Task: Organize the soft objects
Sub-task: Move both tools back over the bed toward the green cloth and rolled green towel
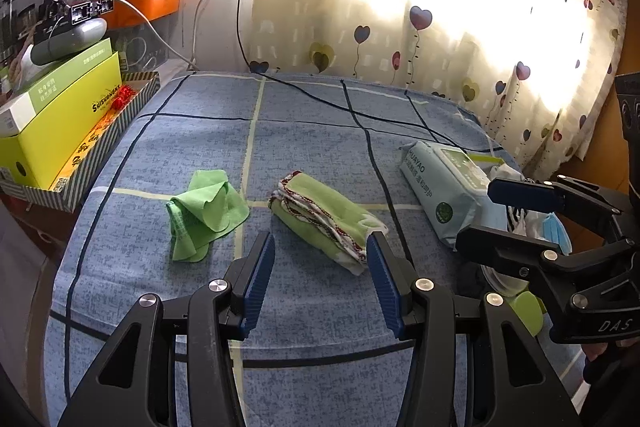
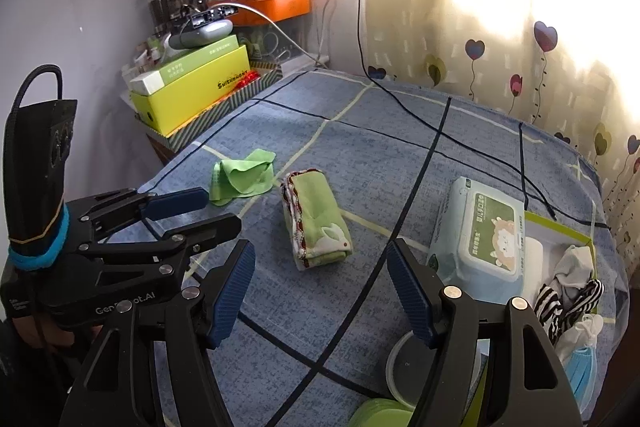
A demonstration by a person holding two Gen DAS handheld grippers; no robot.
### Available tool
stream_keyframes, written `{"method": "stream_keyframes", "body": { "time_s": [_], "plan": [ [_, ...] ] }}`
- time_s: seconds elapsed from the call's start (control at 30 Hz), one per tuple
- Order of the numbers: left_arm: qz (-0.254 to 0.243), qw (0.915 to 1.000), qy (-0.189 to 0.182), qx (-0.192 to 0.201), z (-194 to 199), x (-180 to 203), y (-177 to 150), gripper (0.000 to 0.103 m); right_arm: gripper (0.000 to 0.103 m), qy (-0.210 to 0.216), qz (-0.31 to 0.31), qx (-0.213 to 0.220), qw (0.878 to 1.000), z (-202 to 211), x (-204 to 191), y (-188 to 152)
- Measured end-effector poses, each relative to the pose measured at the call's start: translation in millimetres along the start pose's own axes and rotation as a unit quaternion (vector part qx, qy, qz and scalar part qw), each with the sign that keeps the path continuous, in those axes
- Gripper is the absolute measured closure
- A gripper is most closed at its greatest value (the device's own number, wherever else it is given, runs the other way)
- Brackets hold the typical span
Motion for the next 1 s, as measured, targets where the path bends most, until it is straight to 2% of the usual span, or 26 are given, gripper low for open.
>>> {"method": "stream_keyframes", "body": {
  "time_s": [0.47,1.0],
  "plan": [
    [-0.018,0.9991,0.037,-0.006,-3.1,-25.8,11.8,0.054,0.034,0.006,0.027,-0.035,0.999,-38.3,-14.1,16.9],
    [-0.024,0.9989,0.04,-0.012,-12.7,-63.3,21.5,0.054,0.034,0.005,0.045,-0.082,0.996,-79.7,-20.0,28.4]
  ]
}}
Point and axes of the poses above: each gripper's, at about its wrist camera, not at the fingertips, and z roughly against the way its jaws point, x to its right, y to its top, the point moved 3 cm from there along -z, roughly the way its jaws point, and after that the axes turned 10 degrees about -y, right-handed, at the moved point
